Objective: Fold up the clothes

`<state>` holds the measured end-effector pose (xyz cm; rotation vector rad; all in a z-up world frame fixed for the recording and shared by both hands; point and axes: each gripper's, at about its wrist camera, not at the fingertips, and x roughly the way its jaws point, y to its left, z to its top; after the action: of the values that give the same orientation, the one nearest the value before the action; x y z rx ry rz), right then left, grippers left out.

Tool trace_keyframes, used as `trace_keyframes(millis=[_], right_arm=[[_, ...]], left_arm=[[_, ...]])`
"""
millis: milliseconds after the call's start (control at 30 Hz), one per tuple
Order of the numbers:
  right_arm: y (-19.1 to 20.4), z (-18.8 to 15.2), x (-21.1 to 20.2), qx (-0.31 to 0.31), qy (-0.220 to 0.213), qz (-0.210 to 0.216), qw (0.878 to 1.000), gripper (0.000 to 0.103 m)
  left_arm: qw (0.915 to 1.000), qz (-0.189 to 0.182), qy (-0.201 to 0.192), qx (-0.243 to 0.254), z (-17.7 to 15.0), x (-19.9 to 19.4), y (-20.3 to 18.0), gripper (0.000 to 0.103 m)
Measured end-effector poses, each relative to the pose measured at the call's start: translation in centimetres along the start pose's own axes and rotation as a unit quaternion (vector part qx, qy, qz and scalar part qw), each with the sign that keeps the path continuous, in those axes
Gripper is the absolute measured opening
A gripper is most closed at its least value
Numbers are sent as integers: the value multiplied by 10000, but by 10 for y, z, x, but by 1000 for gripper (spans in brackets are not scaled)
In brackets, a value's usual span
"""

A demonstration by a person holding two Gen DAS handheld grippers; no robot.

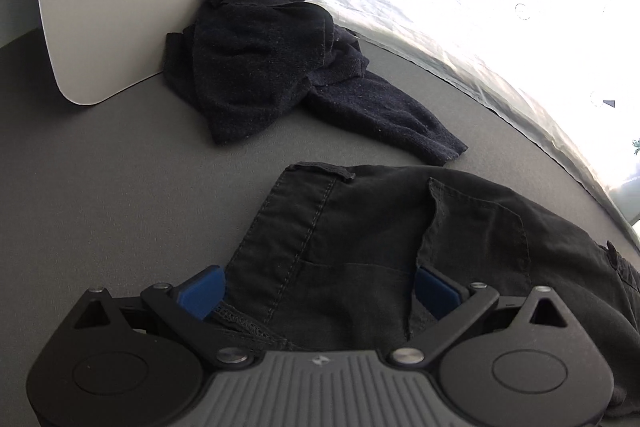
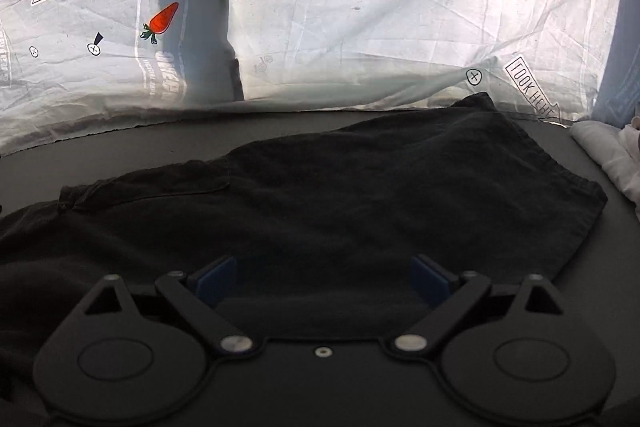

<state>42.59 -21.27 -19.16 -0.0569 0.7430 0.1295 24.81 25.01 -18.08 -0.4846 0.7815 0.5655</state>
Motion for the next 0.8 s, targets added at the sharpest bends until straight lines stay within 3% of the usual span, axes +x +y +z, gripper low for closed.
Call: trace_keyframes(millis=[67,167,233,367,500,567,667,733,800], right_arm=[[29,-5,5,-584,96,92,9982,96],[45,-15,26,-972,496,-200,9938,97],[34,-9,27,-710,653,-222,9951,99],[-8,11,25,-284,509,-424,9974,99],[-62,37,36,106,366,-741,9965,98],[-93,52,51,443,339,-834,9949,91],[-139,76,81,1271,257,-726,9889,70],[-165,90,103,1709,138,-794,9820,50],[-183,103,121,1890,11,-1019,9767,49]], left_arm=[[9999,-120,33,50,-7,-4,-5,100],[9995,-301,110,-27,-14,-8,-12,100],[9991,-375,201,-11,-16,-8,-18,100],[9984,-396,266,306,-12,-3,-38,100],[9984,-358,352,270,-4,15,-59,100],[9986,-154,387,330,-2,27,-69,103],[9970,235,396,626,1,41,-86,103],[9946,380,446,855,1,46,-92,103],[9919,482,534,1043,0,51,-95,103]])
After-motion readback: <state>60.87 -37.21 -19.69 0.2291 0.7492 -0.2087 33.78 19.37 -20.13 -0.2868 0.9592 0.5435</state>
